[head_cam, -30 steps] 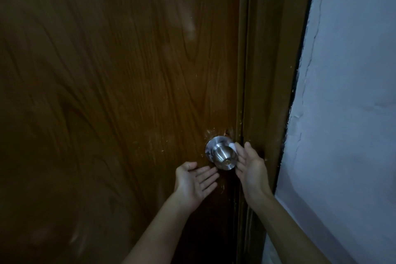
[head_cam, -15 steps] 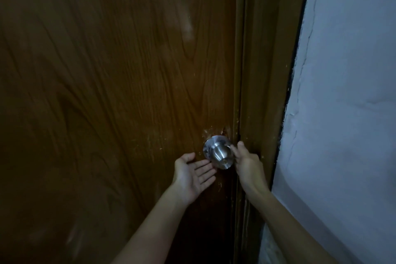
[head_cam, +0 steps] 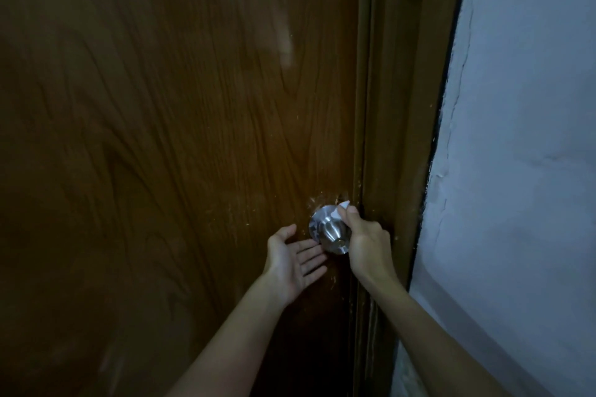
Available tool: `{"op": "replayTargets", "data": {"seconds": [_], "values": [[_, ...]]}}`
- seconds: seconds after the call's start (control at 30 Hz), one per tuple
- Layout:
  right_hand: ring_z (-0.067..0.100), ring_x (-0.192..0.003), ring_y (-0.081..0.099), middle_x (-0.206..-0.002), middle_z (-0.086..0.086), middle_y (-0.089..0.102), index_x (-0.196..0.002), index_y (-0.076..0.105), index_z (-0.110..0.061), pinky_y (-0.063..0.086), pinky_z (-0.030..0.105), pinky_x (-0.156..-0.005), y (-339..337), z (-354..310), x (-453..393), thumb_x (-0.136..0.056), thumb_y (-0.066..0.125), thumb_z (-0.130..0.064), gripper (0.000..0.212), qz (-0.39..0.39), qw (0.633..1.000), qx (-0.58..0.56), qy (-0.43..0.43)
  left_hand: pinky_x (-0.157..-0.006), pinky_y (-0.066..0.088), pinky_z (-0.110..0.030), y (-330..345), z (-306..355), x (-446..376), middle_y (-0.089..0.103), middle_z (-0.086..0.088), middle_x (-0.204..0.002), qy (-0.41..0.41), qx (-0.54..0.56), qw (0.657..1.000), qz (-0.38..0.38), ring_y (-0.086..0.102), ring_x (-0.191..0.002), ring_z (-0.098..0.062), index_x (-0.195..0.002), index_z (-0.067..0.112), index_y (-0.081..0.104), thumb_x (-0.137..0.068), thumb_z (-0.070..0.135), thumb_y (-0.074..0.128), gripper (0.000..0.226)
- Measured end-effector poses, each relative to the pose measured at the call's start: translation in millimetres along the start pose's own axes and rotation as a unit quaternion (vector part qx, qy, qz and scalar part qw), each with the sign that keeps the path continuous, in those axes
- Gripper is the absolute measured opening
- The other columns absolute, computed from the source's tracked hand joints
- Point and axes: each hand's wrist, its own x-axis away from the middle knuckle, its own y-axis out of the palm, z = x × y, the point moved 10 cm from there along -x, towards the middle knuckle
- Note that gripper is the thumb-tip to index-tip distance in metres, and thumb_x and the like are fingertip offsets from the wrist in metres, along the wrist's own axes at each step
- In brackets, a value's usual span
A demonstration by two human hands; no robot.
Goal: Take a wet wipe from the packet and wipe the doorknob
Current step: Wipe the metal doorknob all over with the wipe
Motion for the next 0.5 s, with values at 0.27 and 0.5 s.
{"op": "replayTargets", "data": {"seconds": [0.27, 0.5], "values": [[0.022, -0.083, 0.063, -0.085, 0.009, 0.069, -0.089, 0.069, -0.011, 0.046, 0.037, -0.077, 1.2, 0.8, -2.8, -0.096, 0.029, -0.044, 0.052, 0.014, 0.999, 0.051, 0.002, -0.103, 0.036, -0.043, 2.3, 0.2, -0.9, 0.051, -0.018, -0.136, -0.004, -0.039, 0.999, -0.003, 0.047, -0.125, -0.031, -0.133, 0.001, 0.044, -0.089, 0.048, 0.033, 0.065], [0.016, -0.085, 0.058, -0.094, 0.004, 0.067, -0.107, 0.064, -0.016, 0.041, 0.035, -0.088, 0.3, 28.4, 1.1, -0.096, 0.027, -0.043, 0.048, 0.019, 0.990, -0.042, 0.131, -0.105, 0.034, -0.046, 0.2, 1.0, -0.1, 0.050, -0.015, -0.138, -0.005, -0.089, 0.996, -0.005, 0.045, -0.126, -0.030, -0.134, 0.005, 0.044, -0.090, 0.050, 0.030, 0.064]]}}
